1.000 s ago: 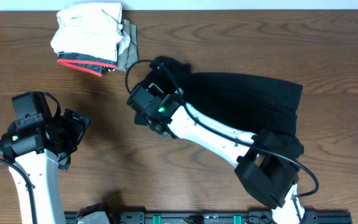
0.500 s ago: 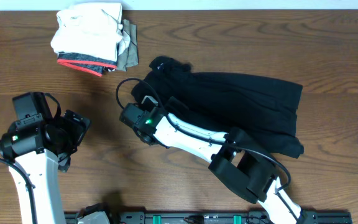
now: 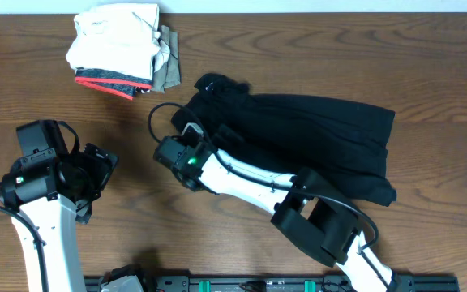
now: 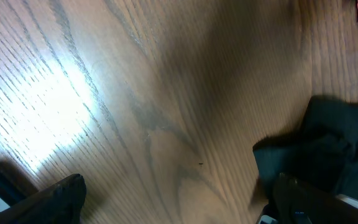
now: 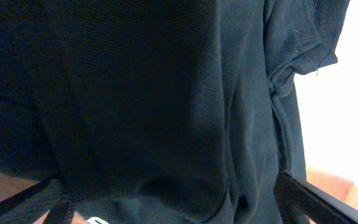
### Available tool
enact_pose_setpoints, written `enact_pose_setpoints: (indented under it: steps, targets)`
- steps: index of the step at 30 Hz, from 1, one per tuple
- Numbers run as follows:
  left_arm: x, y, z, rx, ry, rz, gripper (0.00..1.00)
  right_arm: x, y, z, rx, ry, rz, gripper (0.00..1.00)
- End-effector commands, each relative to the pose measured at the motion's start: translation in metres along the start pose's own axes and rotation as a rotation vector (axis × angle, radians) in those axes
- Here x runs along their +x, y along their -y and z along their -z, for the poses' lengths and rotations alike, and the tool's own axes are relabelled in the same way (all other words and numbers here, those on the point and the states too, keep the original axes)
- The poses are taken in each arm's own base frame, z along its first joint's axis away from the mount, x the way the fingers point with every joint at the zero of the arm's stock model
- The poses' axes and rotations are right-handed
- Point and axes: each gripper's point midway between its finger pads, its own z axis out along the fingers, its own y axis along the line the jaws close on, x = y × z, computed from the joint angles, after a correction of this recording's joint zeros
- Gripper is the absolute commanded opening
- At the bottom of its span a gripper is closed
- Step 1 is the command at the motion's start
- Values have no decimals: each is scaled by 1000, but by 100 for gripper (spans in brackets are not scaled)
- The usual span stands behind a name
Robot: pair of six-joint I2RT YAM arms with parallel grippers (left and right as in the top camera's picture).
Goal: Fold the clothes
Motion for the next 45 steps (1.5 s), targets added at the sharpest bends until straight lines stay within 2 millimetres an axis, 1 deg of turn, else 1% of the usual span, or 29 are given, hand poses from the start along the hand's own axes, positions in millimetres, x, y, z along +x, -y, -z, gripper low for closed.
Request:
enact_pose_setpoints:
  steps: [1,5,8,10,13,16,21,24,27,33,36,41,45]
  targets:
    - [0,-1,1,2,2,-12,98,-10,-6,10,29,30,9,95]
    - [-1,-1,0,0,0,-11,98,-17,-14,24,23,55,23,94]
    - [0,-1,-1,-3,-3,-11,98,-25,-18,35,24,85,26,96]
    - [0,-2,-2,-8,-8,-10,98,-28,-18,37,25,94,22,98]
    - [0,-2,-4,-15,-17,-22,98,-26,-13,32,28,82,13,98]
    - [0,-2,-6,-20,-22,-23,98,-25,-3,23,32,64,-24,98]
    - [0,-2,-7,-22,-24,-23,98,-17,9,7,-7,15,-57,98]
    - [0,-2,-7,-22,-24,-23,98,-14,10,-1,-51,-8,-76,98]
    - [0,-2,-7,-22,-24,-23,98,-12,9,-4,-83,-17,-86,98]
    - [0,-2,-7,-22,-24,-23,98,-12,4,-3,-105,-19,-82,98]
    - [0,-2,-7,-21,-24,-23,98,-13,1,1,-99,-11,-71,98]
    - [-1,-1,-7,-19,-21,-23,98,-17,-4,13,-41,21,-37,99]
    - [-1,-1,-8,-21,-23,-24,98,-15,-7,15,-43,15,-39,99]
